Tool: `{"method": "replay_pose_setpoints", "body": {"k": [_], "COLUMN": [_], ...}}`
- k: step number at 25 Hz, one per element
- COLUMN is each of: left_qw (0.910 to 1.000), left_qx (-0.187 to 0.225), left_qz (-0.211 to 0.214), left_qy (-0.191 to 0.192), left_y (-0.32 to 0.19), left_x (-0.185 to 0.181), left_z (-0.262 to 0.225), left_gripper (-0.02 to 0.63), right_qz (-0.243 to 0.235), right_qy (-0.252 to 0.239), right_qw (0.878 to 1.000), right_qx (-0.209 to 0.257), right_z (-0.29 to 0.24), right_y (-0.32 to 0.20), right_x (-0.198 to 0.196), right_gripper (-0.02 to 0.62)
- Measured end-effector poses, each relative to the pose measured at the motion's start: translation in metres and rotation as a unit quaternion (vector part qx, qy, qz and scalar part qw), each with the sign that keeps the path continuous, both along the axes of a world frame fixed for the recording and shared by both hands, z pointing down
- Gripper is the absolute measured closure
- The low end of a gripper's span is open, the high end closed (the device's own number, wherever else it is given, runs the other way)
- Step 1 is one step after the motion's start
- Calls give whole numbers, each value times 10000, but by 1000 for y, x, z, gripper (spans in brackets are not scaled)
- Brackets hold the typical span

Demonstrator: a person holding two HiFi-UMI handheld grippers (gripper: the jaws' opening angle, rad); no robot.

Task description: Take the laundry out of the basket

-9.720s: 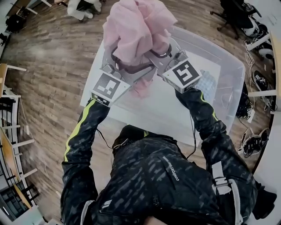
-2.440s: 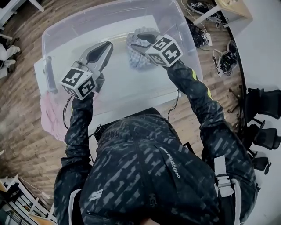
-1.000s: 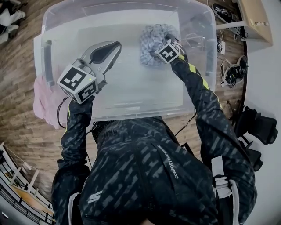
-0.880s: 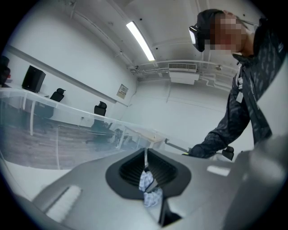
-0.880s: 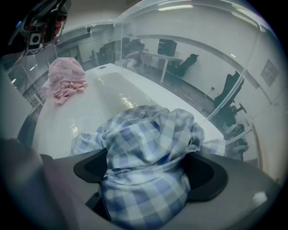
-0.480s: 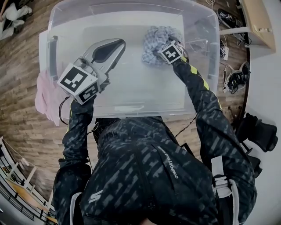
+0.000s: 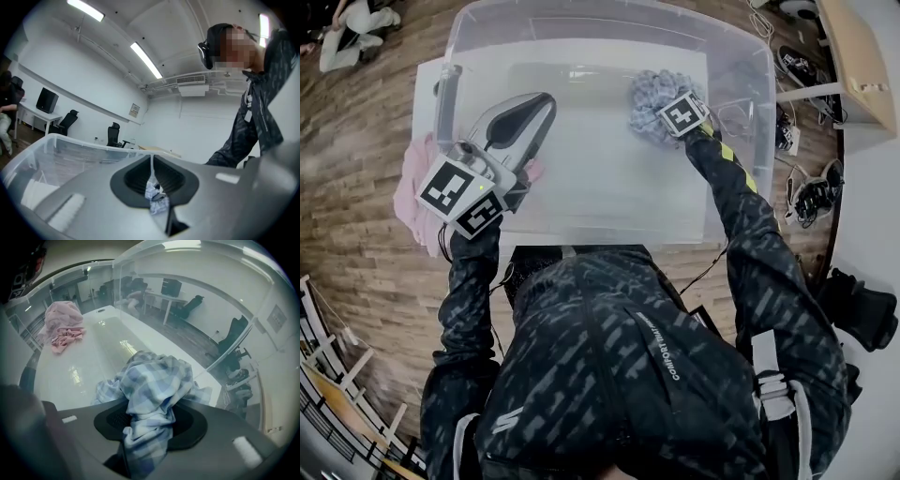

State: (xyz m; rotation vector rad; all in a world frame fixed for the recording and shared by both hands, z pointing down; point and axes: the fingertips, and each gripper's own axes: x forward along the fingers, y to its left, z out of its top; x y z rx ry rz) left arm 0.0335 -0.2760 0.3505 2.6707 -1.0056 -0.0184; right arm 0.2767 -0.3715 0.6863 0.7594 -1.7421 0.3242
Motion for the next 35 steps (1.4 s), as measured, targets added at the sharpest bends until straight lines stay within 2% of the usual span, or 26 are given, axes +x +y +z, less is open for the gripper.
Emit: {"method": "replay_pose_setpoints", "body": {"k": [8, 13, 17, 27, 35], "left_qw": [9980, 9973, 9970, 9965, 9963], "left_qx": [238, 386, 404, 531, 578], "left_qz": [-404, -305, -198, -124, -14], "left_qy": [414, 552, 637, 635, 642], "left_y": [33, 56, 82, 135, 196], "left_x": [-35, -36, -36, -56, -69], "left_z": [-30, -47, -53, -75, -73], "left_gripper": [597, 597, 597, 597, 597], "right_qz": [243, 285, 399, 676, 847], "right_qy": [-382, -713, -1151, -2291, -3048], "right_qw": [9977, 9925, 9830, 9472, 8986], "right_qx": [500, 954, 1374, 2137, 3041], "right_z": [-72, -129, -181, -295, -391], "right_y": [0, 12, 31, 97, 167], "right_x": [-12, -22, -31, -63, -72], "right_gripper": [397, 397, 397, 396, 396]}}
